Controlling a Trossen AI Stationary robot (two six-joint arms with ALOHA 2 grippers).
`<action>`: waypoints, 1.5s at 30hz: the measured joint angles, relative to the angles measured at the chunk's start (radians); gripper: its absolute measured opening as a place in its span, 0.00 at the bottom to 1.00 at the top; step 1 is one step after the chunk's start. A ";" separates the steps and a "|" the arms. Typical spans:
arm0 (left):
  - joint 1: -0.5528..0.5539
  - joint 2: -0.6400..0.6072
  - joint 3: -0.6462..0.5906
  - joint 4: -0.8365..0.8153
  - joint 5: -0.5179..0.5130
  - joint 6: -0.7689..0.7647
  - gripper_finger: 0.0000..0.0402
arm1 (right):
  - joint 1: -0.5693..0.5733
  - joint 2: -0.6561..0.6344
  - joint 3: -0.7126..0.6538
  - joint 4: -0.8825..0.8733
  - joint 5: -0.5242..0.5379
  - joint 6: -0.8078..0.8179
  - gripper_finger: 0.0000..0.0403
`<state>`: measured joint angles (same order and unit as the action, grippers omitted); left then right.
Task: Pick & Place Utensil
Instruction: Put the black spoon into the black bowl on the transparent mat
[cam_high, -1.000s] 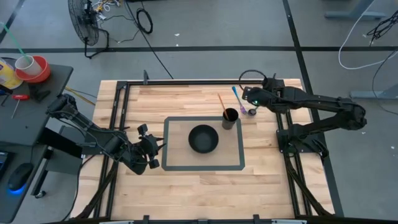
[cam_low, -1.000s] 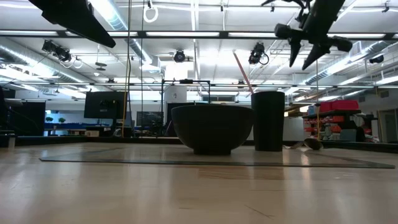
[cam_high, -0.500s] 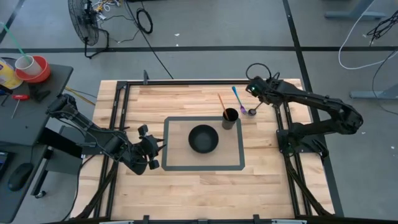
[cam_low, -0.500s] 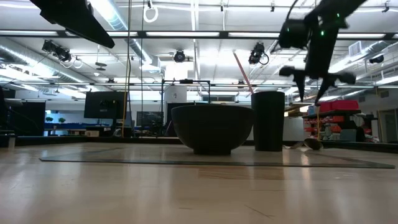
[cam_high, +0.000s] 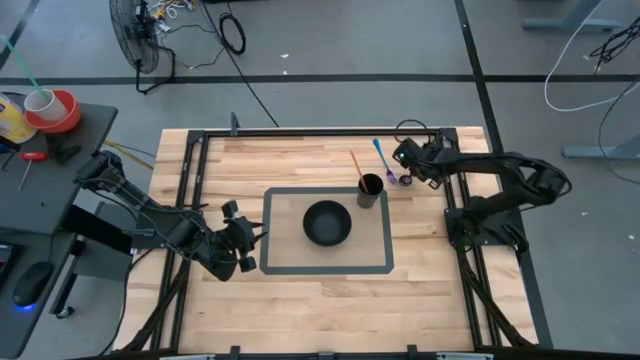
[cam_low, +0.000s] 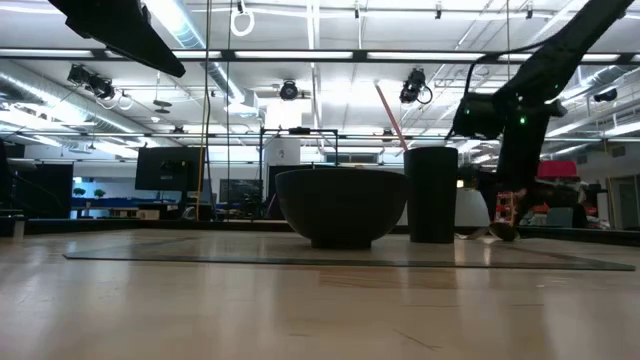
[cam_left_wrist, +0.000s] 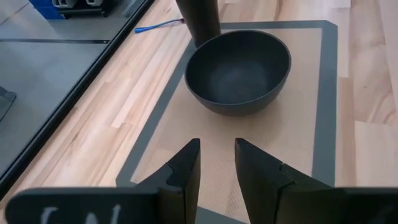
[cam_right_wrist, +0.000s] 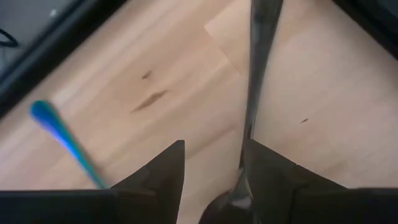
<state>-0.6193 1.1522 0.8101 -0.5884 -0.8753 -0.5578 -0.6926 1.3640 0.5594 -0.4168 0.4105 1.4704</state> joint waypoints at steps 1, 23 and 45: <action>0.000 0.000 0.000 0.000 0.000 0.000 0.26 | 0.000 0.018 0.000 0.006 0.004 0.000 0.41; 0.000 0.000 0.000 0.000 -0.003 0.002 0.26 | 0.001 0.136 0.001 0.015 0.066 -0.014 0.13; 0.000 0.000 0.000 -0.001 -0.003 0.004 0.26 | 0.172 -0.102 0.028 -0.132 0.160 -0.103 0.05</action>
<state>-0.6193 1.1522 0.8101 -0.5896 -0.8784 -0.5541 -0.5210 1.2618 0.5878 -0.5484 0.5710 1.3670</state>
